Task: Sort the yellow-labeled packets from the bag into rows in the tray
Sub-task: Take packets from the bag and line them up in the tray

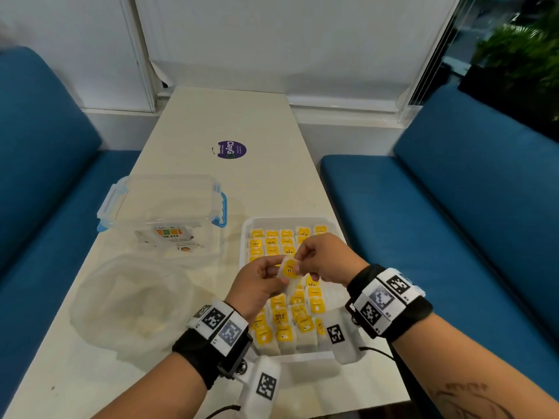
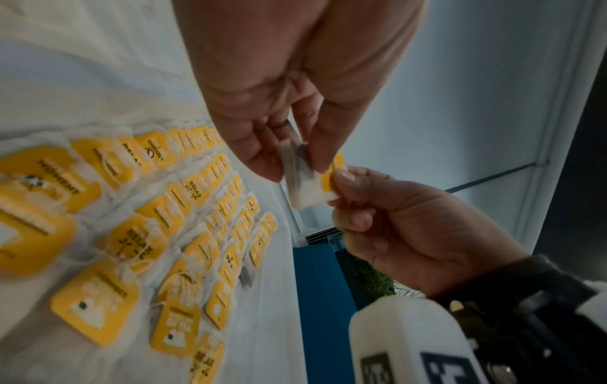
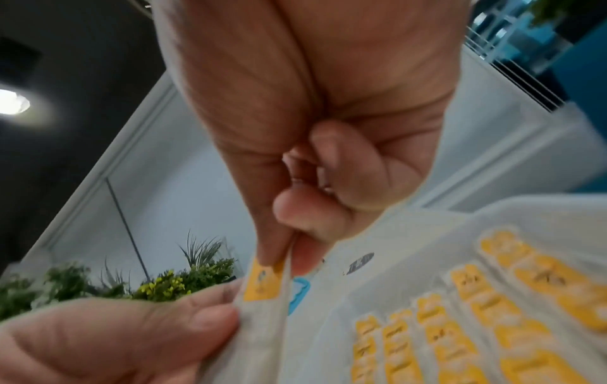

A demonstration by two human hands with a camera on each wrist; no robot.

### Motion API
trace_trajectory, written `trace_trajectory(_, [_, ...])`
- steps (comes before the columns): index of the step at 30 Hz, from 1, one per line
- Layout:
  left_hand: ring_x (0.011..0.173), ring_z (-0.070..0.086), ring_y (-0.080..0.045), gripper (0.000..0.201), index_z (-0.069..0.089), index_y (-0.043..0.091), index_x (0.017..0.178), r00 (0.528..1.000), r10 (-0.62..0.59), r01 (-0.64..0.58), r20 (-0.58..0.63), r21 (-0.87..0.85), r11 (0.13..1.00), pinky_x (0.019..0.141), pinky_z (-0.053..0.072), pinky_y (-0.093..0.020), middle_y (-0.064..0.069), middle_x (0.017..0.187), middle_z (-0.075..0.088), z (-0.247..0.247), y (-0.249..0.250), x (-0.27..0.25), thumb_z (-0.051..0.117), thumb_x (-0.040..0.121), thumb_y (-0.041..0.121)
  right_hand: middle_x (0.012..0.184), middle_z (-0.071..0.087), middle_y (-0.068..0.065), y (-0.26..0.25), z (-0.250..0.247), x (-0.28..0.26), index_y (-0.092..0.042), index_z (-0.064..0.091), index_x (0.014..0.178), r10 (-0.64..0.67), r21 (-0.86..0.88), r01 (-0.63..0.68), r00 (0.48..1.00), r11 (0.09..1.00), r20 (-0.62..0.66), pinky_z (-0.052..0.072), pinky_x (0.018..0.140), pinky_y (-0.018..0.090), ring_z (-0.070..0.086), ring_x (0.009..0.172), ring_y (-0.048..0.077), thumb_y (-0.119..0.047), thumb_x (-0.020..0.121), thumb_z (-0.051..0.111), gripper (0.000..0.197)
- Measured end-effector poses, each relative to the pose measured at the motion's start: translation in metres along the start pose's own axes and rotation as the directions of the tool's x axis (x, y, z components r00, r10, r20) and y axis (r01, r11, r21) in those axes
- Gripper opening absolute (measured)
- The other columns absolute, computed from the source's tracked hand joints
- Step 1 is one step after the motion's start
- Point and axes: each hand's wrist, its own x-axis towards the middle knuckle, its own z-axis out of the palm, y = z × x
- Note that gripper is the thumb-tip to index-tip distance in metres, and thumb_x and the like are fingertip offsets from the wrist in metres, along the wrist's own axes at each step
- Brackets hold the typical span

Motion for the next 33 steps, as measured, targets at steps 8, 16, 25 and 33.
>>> trace_trajectory(8, [0.102, 0.059, -0.025, 0.033, 0.062, 0.012, 0.11, 0.975, 0.086, 0.021, -0.205, 0.471, 0.882, 0.08, 0.047, -0.026, -0.014, 0.117, 0.061, -0.029, -0.016, 0.009, 0.052, 0.086, -0.007, 0.064, 0.055, -0.01, 0.015, -0.025, 0.003, -0.007, 0.07, 0.082, -0.024, -0.128, 0.007, 0.991, 0.992, -0.131, 0.039, 0.057, 0.016, 0.048, 0.06, 0.004, -0.017, 0.082, 0.07, 0.01])
trace_trajectory(16, [0.136, 0.026, -0.021, 0.053, 0.054, 0.029, 0.127, 0.988, 0.116, 0.036, -0.097, 0.897, 0.441, 0.108, 0.027, -0.028, 0.004, 0.152, 0.027, -0.043, -0.028, 0.003, 0.049, 0.086, -0.004, 0.066, 0.056, -0.007, 0.034, -0.04, 0.016, -0.014, 0.061, 0.076, 0.039, -0.169, -0.069, 0.984, 0.983, -0.175, 0.041, 0.051, 0.011, 0.055, 0.058, 0.007, -0.004, 0.085, 0.062, 0.014])
trace_trajectory(25, [0.137, 0.027, -0.02, 0.046, 0.055, 0.034, 0.125, 0.993, 0.083, 0.046, -0.087, 0.911, 0.41, 0.108, 0.031, -0.029, 0.008, 0.156, 0.021, -0.044, -0.025, 0.002, 0.049, 0.091, 0.004, 0.116, 0.066, 0.006, 0.046, -0.038, 0.037, -0.007, 0.068, 0.11, 0.26, -0.725, -0.078, 0.955, 0.684, 0.142, 0.041, 0.064, 0.018, 0.05, 0.088, 0.012, -0.003, 0.083, 0.063, 0.028])
trace_trajectory(33, [0.136, 0.03, -0.02, 0.044, 0.057, 0.035, 0.122, 0.993, 0.072, 0.056, -0.094, 0.908, 0.414, 0.107, 0.033, -0.03, 0.009, 0.156, 0.019, -0.044, -0.026, 0.001, 0.048, 0.091, 0.005, 0.116, 0.065, 0.008, 0.054, -0.026, 0.076, -0.004, 0.065, 0.115, 0.358, -0.863, -0.092, 0.928, 0.497, 0.107, 0.05, 0.088, 0.033, 0.062, 0.108, 0.025, -0.011, 0.084, 0.066, 0.032])
